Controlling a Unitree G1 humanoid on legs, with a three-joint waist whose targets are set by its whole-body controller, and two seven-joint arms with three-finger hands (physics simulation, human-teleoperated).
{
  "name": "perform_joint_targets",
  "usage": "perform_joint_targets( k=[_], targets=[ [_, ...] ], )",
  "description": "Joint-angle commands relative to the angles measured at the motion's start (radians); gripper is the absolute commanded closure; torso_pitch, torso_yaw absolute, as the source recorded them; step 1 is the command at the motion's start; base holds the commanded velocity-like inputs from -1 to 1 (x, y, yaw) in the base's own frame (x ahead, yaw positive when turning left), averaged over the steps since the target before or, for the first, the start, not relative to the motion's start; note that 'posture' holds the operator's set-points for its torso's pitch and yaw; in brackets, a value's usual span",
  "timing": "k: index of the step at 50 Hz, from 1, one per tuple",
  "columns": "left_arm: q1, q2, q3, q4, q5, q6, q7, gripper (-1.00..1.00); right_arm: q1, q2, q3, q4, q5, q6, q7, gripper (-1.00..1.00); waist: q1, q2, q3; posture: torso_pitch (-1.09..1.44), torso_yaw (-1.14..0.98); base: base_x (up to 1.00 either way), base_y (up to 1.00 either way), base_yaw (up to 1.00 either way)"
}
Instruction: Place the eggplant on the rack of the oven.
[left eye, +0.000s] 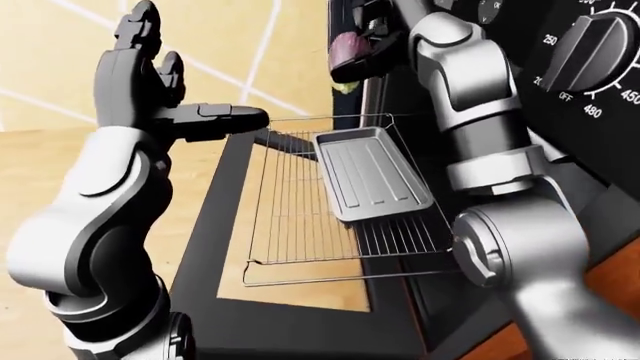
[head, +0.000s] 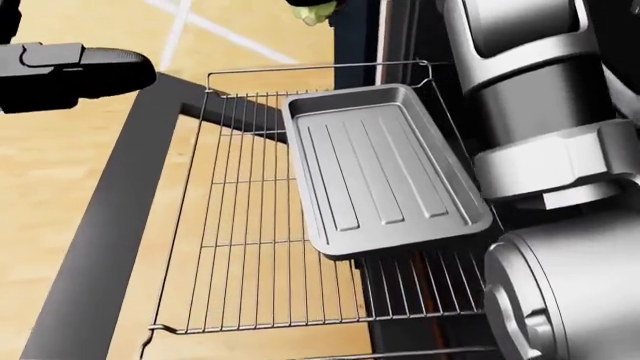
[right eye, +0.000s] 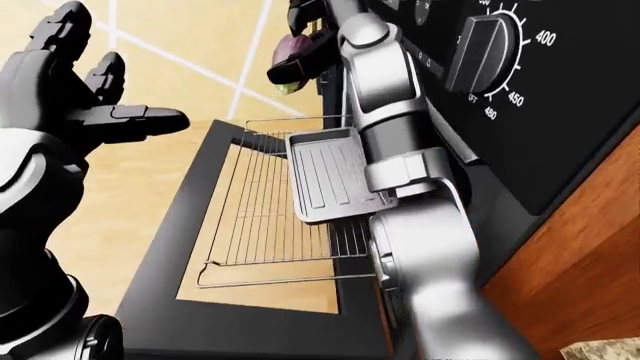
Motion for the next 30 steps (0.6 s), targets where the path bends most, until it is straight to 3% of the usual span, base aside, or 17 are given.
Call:
perform_joint_targets(
  k=[1, 2, 3, 5, 8, 11, 13, 14, 15, 16, 17, 18, 19, 22, 23, 25, 30],
  targets=[
    [-0.025, 0.013, 0.006, -0.015, 0.000, -0.023, -0.003, -1.00, -0.039, -0.009, -0.009, -0.021, -0.002, -0.026, -0.009, 1.00, 0.001, 0.012, -0.022, 0.00, 0.00, 0.12, 0.00, 0.00],
    [-0.024, 0.012, 0.005, -0.014, 0.001, -0.024, -0.003, -1.00, -0.038, -0.007, -0.010, -0.020, -0.001, -0.028, -0.011, 1.00, 0.006, -0.009, -0.022, 0.00, 0.00, 0.10, 0.00, 0.00],
    [-0.026, 0.013, 0.008, -0.016, -0.001, -0.021, -0.003, -1.00, -0.034, -0.005, -0.009, -0.019, -0.001, -0.031, -0.013, 1.00, 0.002, -0.007, -0.027, 0.00, 0.00, 0.10, 0.00, 0.00],
    [-0.027, 0.014, 0.010, -0.013, -0.001, -0.023, -0.003, -1.00, -0.037, -0.005, -0.009, -0.017, 0.000, -0.030, -0.014, 1.00, 0.003, 0.006, -0.031, 0.00, 0.00, 0.10, 0.00, 0.00],
    [-0.027, 0.015, 0.011, -0.012, -0.001, -0.024, -0.004, -1.00, -0.039, -0.004, -0.008, -0.012, 0.001, -0.032, -0.014, 1.00, 0.003, 0.034, -0.017, 0.00, 0.00, 0.10, 0.00, 0.00],
    [-0.026, 0.017, 0.012, -0.014, -0.002, -0.023, -0.004, -1.00, -0.040, -0.003, -0.009, -0.012, 0.002, -0.032, -0.015, 1.00, -0.004, 0.076, -0.012, 0.00, 0.00, 0.09, 0.00, 0.00],
    [-0.026, 0.017, 0.014, -0.017, -0.005, -0.019, -0.003, -1.00, -0.039, -0.003, -0.008, -0.015, 0.002, -0.031, -0.016, 1.00, -0.013, 0.131, -0.025, 0.00, 0.00, 0.09, 0.00, 0.00],
    [-0.026, 0.017, 0.014, -0.017, -0.005, -0.019, -0.003, -1.00, -0.038, -0.003, -0.009, -0.016, 0.002, -0.030, -0.016, 1.00, -0.022, 0.129, -0.039, 0.00, 0.00, 0.09, 0.00, 0.00],
    [-0.024, 0.016, 0.013, -0.017, -0.005, -0.021, -0.003, -1.00, -0.039, -0.004, -0.009, -0.020, 0.003, -0.027, -0.016, 1.00, -0.010, 0.117, -0.025, 0.00, 0.00, 0.09, 0.00, 0.00],
    [-0.025, 0.016, 0.013, -0.017, -0.005, -0.020, -0.002, -1.00, -0.037, -0.005, -0.009, -0.023, 0.002, -0.026, -0.017, 1.00, -0.016, 0.128, -0.020, 0.00, 0.00, 0.08, 0.00, 0.00],
    [-0.026, 0.016, 0.012, -0.018, -0.005, -0.019, -0.001, -1.00, -0.038, -0.005, -0.009, -0.026, 0.002, -0.022, -0.017, 1.00, 0.010, 0.091, -0.006, 0.00, 0.00, 0.05, 0.00, 0.00],
    [-0.025, 0.016, 0.011, -0.019, -0.005, -0.019, -0.001, -1.00, -0.038, -0.006, -0.009, -0.028, 0.002, -0.021, -0.018, 1.00, 0.003, 0.087, -0.005, 0.00, 0.00, 0.00, 0.00, 0.00],
    [-0.025, 0.016, 0.012, -0.020, -0.006, -0.019, 0.000, -1.00, -0.036, -0.006, -0.009, -0.030, 0.002, -0.021, -0.017, 1.00, 0.000, 0.071, -0.009, 0.00, 0.00, 0.00, 0.00, 0.00],
    [-0.025, 0.016, 0.013, -0.021, -0.007, -0.017, 0.001, -1.00, -0.038, -0.008, -0.010, -0.032, 0.003, -0.017, -0.016, 1.00, 0.008, 0.015, 0.009, 0.00, 0.00, 0.00, 0.00, 0.00],
    [-0.026, 0.016, 0.013, -0.020, -0.007, -0.018, 0.001, -1.00, -0.040, -0.008, -0.010, -0.033, 0.004, -0.016, -0.014, 1.00, 0.009, 0.037, 0.010, 0.00, 0.00, 0.00, 0.00, 0.00],
    [-0.027, 0.016, 0.011, -0.016, -0.006, -0.020, 0.001, -1.00, -0.045, -0.010, -0.009, -0.023, 0.004, -0.021, -0.013, 1.00, 0.005, 0.036, -0.001, 0.00, 0.00, 0.00, 0.00, 0.00],
    [-0.029, 0.016, 0.011, -0.016, -0.008, -0.019, 0.002, -1.00, -0.055, -0.010, -0.010, -0.007, 0.004, -0.032, -0.015, 1.00, -0.003, 0.050, -0.002, 0.00, 0.00, 0.00, 0.00, 0.00]
  ],
)
